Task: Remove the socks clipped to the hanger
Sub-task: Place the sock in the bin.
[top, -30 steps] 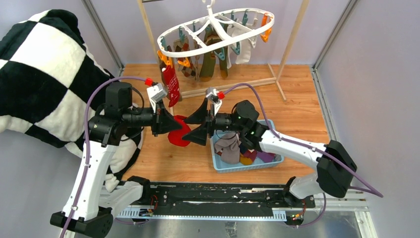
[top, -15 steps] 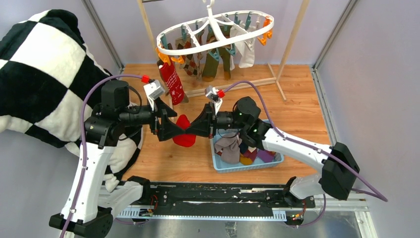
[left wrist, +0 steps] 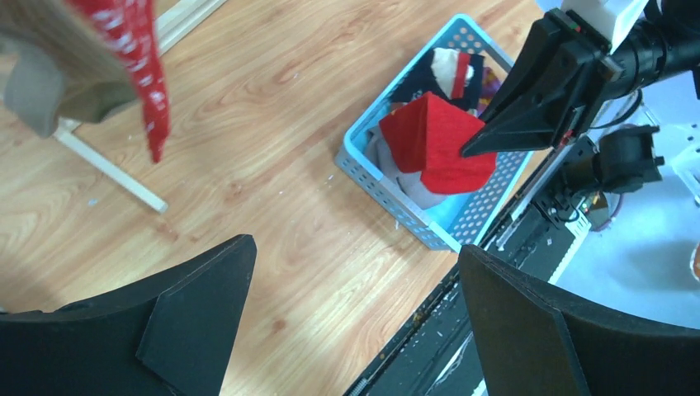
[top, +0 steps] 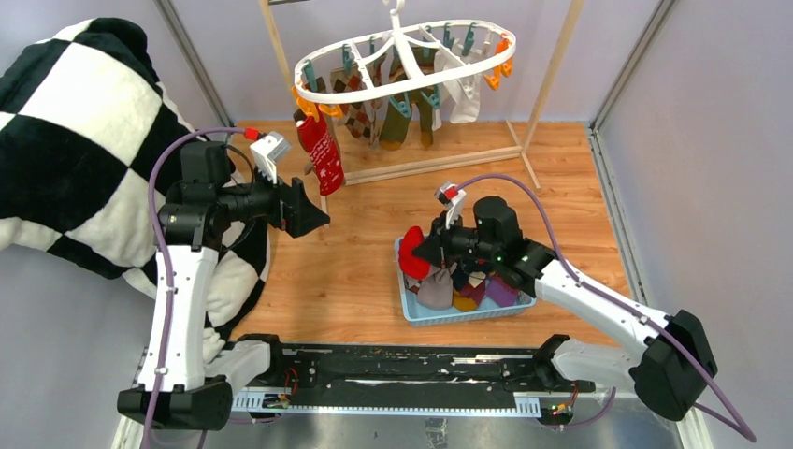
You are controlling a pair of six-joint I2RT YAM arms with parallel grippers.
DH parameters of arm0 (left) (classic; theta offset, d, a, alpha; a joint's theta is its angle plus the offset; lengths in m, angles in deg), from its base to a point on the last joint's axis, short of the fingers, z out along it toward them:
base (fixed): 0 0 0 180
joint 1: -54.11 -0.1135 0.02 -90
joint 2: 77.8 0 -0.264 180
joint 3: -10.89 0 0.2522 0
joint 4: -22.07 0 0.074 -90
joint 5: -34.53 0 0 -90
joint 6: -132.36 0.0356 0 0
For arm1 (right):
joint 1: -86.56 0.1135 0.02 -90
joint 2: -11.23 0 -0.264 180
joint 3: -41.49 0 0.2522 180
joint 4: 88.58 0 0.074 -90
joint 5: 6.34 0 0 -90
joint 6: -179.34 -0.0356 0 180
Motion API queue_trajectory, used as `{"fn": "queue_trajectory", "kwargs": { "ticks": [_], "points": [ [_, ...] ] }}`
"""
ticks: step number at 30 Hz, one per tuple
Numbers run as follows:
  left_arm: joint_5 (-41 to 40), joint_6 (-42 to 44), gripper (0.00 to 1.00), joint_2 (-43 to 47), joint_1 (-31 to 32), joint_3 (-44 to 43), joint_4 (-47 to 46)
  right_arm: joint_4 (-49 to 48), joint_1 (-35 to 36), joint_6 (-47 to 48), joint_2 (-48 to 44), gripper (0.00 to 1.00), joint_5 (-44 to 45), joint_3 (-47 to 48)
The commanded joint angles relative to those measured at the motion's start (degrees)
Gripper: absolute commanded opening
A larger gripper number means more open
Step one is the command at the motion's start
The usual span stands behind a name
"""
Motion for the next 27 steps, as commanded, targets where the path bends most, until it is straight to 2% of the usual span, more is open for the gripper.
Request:
{"fn": "queue_trajectory", "kwargs": {
  "ticks": [1, 4, 5, 8, 10, 12, 16, 19, 22, 27],
  "points": [
    [1.2, 0.7, 1.00, -1.8, -3.1, 1.9, 0.9, 14.9, -4.8, 4.3, 2.8, 0.16, 6.4, -1.4],
    [0.3, -0.1, 1.00, -2.2, -3.3, 2.3, 0.9, 20.9, -5.5, 5.9, 7.1, 0.24, 13.7, 0.9],
    [0.2, -0.4, 1.00, -2.2, -3.3, 2.1, 0.9, 22.7, -5.6, 6.5, 8.2, 0.30, 14.9, 2.1],
    [-1.1, -0.7, 1.00, -2.1, -3.4, 1.6, 0.9, 26.0, -5.3, 8.7, 8.4, 0.59, 16.1, 5.0],
    [-2.2, -0.7, 1.00, -1.9, -3.5, 1.3, 0.9, 28.4, -5.2, 10.0, 6.7, 0.71, 18.9, 7.1],
    [-2.6, -0.7, 1.00, -1.9, -4.2, 1.0, 0.9, 29.5, -5.2, 10.0, 4.5, 0.76, 21.2, 9.2],
    [-1.5, -1.0, 1.00, -2.1, -6.3, 0.4, 0.9, 26.5, -5.3, 6.5, 2.0, 0.69, 18.9, 10.1],
    [-0.1, -0.9, 1.00, -2.2, -8.1, 0.3, 0.9, 15.5, -5.4, 1.5, 2.0, 0.61, 10.8, 5.8],
    [0.8, -1.2, 1.00, -2.3, -9.4, 0.2, 0.9, 4.4, -5.4, -3.4, 6.8, 0.51, 6.8, 1.5],
    [0.9, -1.2, 1.00, -1.2, -10.7, 0.4, 0.9, -1.1, -6.4, -7.0, 17.1, 0.30, 6.4, 0.5]
  ]
}}
